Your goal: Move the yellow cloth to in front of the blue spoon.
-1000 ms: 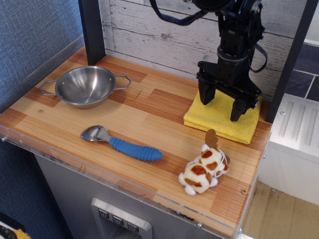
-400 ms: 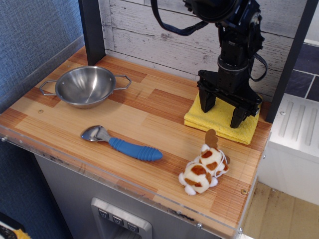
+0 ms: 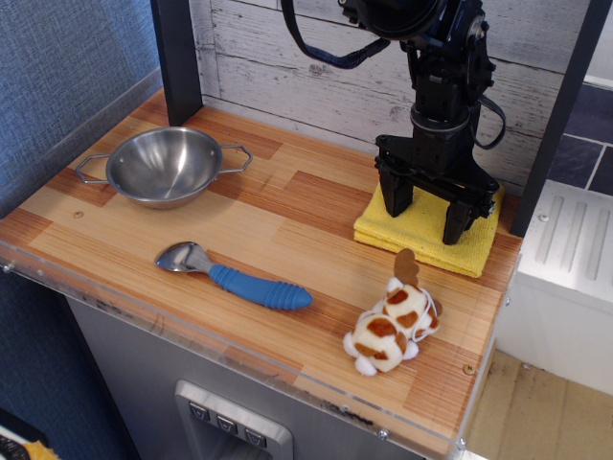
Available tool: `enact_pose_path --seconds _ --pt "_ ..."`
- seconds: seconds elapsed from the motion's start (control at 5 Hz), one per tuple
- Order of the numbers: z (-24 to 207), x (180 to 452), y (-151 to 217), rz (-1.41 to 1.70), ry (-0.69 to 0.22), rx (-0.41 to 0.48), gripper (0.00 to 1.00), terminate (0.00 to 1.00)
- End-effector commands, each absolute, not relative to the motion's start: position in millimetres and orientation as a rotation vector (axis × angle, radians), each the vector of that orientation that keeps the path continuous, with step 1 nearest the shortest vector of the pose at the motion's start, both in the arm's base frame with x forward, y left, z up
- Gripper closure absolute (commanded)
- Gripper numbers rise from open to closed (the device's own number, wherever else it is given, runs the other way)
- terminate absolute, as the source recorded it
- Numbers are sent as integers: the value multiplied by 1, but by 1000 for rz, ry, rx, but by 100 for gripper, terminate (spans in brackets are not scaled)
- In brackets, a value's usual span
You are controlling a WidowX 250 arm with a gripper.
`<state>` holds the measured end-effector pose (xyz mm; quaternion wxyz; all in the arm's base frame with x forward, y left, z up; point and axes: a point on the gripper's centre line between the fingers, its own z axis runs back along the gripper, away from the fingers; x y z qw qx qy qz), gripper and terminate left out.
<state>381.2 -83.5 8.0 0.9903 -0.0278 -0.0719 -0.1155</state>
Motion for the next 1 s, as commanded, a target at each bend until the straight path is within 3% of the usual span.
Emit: enact_pose_path --seconds 0.0,0.8 --pt "16 370 -58 -161 -103 -6 0 0" --pt "28 342 -1 5 -108 76 0 0"
